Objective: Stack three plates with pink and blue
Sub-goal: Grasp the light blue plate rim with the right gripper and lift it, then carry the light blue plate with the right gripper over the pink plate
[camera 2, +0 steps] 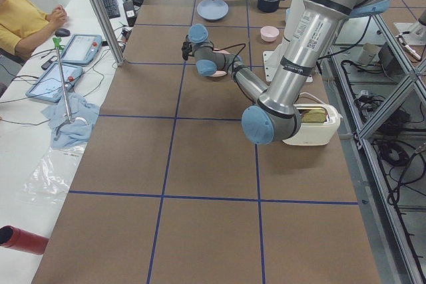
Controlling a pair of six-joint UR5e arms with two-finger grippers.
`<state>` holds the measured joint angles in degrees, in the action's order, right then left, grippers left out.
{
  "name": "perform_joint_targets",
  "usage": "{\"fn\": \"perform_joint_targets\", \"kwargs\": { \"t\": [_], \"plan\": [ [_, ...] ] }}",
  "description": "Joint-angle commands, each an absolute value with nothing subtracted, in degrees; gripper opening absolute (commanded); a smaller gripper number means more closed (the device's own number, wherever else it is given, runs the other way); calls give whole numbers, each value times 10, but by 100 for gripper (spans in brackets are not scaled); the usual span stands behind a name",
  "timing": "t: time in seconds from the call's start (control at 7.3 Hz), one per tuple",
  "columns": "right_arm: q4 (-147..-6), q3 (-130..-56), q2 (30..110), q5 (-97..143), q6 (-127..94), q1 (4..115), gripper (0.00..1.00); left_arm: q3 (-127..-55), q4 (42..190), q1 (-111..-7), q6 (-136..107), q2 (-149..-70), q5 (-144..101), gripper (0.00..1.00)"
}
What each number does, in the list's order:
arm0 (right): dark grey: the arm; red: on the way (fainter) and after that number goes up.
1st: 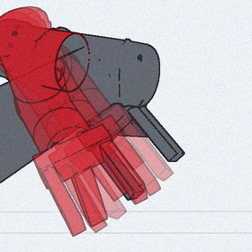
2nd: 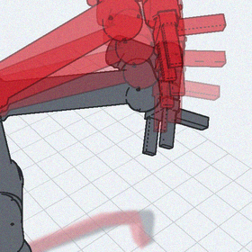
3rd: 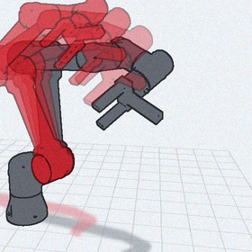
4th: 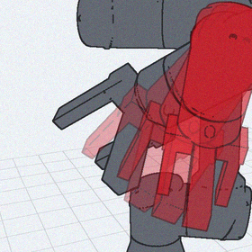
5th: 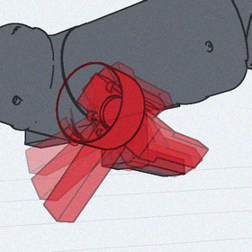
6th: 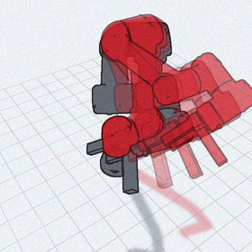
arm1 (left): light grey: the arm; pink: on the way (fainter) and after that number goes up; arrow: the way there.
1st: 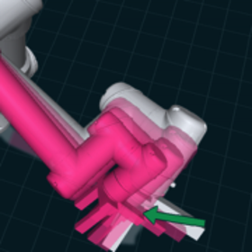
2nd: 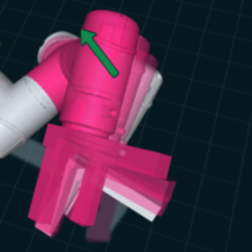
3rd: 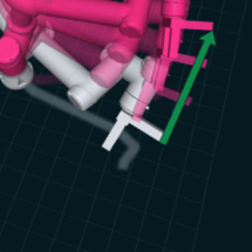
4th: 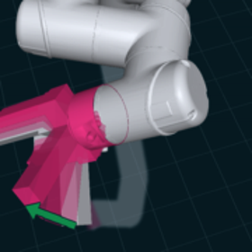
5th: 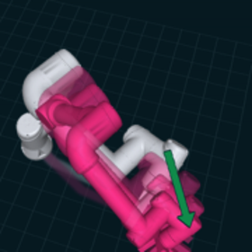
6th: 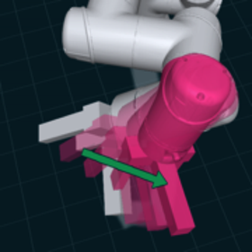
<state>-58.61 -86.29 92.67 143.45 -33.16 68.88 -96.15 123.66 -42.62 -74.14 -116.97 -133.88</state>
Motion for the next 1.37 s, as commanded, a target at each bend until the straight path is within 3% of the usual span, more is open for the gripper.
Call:
{"fn": "perform_joint_targets", "kwargs": {
  "t": [0.0,0.27,0.55,0.82,1.23],
  "plan": [
    [-586,-926,886,1449,-463,687,0,-994,1237,-433,-737,-1134,-1340,100],
    [-585,-940,780,1444,-628,624,0,-1006,1238,-461,-723,-1101,-1343,100],
    [-586,-952,657,1338,-829,484,0,-1006,1238,-475,-694,-1085,-1344,100],
    [-588,-966,605,1216,-909,367,0,-1006,1237,-478,-694,-1085,-1343,100],
    [-589,-965,605,1179,-918,331,0,-1007,1237,-477,-695,-1085,-1343,100]
  ]
}}
